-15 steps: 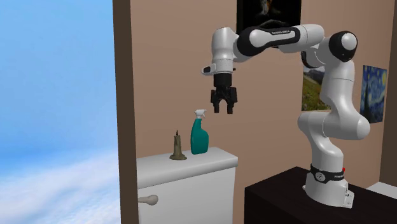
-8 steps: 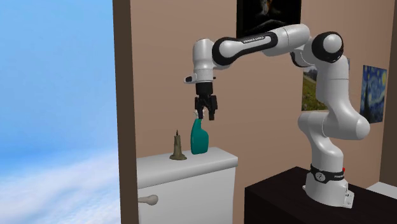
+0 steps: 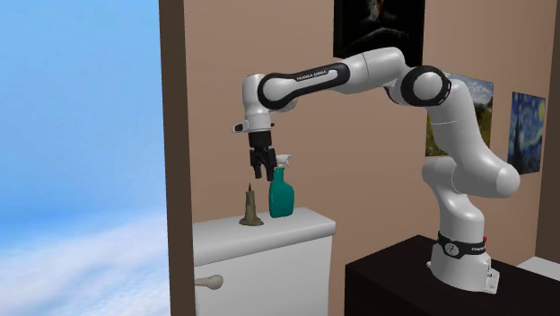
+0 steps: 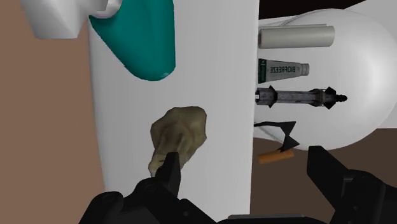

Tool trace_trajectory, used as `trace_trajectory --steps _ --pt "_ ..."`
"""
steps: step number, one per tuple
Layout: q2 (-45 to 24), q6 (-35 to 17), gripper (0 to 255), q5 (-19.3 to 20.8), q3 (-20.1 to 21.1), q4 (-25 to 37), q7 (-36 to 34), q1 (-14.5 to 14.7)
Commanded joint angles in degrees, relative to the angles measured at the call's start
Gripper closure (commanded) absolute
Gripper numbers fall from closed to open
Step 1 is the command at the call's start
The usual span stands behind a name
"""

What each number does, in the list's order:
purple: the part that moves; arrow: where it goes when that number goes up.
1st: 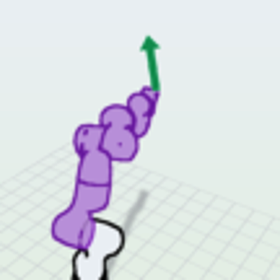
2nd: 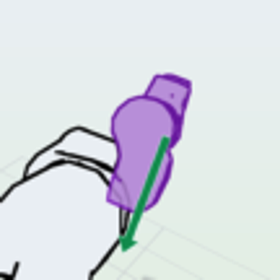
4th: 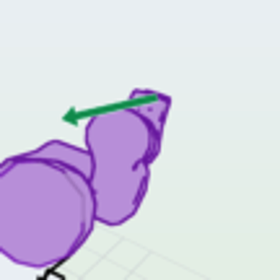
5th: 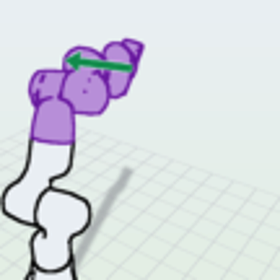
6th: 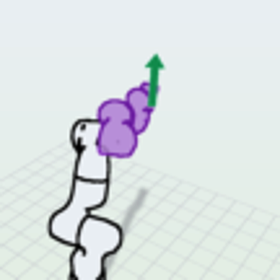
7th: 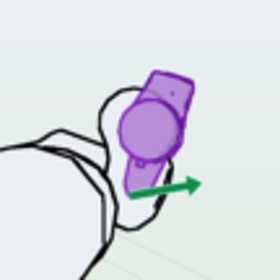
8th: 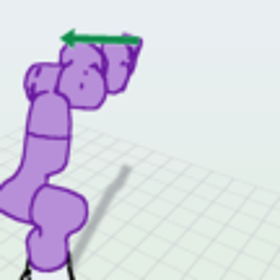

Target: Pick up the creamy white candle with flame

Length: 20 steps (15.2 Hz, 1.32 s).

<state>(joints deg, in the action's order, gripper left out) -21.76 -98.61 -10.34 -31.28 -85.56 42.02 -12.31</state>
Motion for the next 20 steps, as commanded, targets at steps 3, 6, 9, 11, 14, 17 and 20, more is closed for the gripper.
trace_trajectory --steps 3,6,9,11,14,17,20 --pt "-11.47 4.04 0 -3.97 1.08 13.48 3.62 -5.94" --pt "-18.01 7.17 0 -5.63 2.11 22.60 4.55 -9.63" --pt "-18.00 4.85 0 -5.68 2.18 20.18 4.72 -9.18" --pt "-18.10 3.38 0 -5.76 2.23 18.73 4.84 -8.93" --pt "-18.30 1.53 0 -5.89 2.31 17.01 4.99 -8.66" --pt "-18.51 1.63 255 -5.95 2.38 17.32 4.87 -8.67" --pt "-18.52 1.62 255 -5.96 2.38 17.33 4.88 -8.68"
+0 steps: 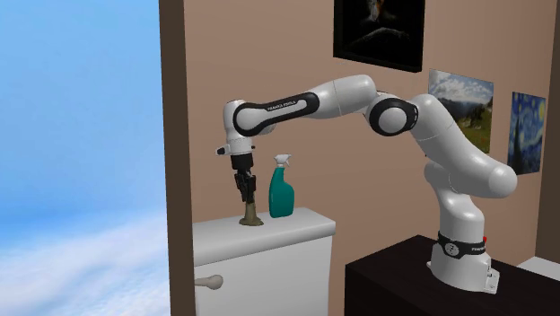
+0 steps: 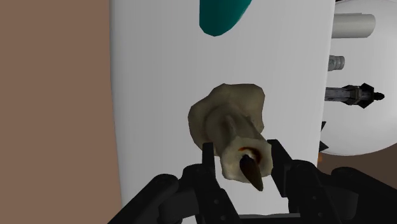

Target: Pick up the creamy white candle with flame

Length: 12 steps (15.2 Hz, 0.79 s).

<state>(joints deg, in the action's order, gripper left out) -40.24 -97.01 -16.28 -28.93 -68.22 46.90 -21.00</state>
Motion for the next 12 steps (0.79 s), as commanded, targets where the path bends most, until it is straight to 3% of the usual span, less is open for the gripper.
trace_trajectory --steps 1,5,12 --pt "-0.03 0.01 255 -0.01 0.02 -0.04 0.00 0.02" --pt "0.16 -0.07 255 0.04 -0.03 -0.30 0.11 0.02" --pt "0.49 5.11 255 0.32 -0.21 4.77 -0.30 -0.86"
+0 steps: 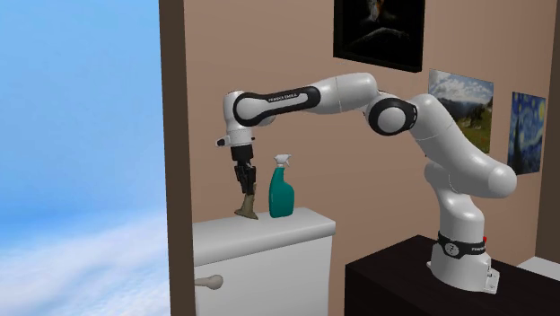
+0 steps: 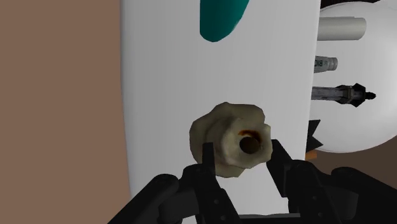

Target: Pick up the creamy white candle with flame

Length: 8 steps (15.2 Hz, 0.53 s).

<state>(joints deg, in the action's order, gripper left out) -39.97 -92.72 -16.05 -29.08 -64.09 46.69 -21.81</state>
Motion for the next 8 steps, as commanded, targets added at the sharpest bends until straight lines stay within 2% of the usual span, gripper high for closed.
trace_trajectory --steps 1,8 --pt "0.19 1.62 255 0.10 -0.06 1.49 -0.15 -0.22" --pt "-0.74 7.72 255 -0.10 0.06 8.83 -0.63 -1.88"
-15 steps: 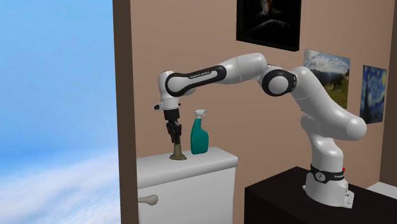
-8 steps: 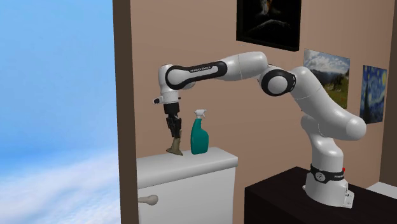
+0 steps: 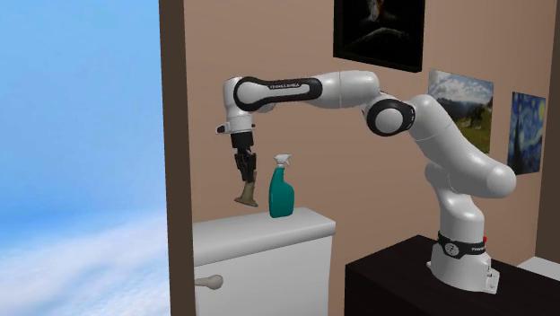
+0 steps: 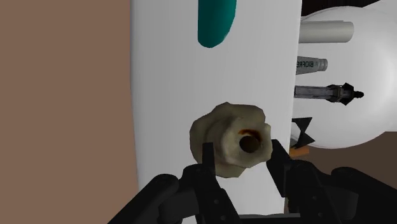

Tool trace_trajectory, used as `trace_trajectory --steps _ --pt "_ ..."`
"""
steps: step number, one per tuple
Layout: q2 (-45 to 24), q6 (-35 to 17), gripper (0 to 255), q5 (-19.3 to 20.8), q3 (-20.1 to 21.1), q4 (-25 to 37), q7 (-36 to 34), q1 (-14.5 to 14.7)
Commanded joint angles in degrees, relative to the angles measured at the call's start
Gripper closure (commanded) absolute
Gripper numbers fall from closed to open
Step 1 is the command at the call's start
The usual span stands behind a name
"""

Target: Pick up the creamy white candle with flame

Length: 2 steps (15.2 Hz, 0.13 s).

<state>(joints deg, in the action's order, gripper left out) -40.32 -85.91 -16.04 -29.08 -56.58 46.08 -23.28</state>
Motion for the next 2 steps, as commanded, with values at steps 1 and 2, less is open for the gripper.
trace_trajectory --steps 1,2 --pt "-0.40 1.03 255 -0.10 0.06 1.47 -0.03 -0.44" --pt "-0.42 1.05 255 -0.11 0.06 1.51 -0.03 -0.45"
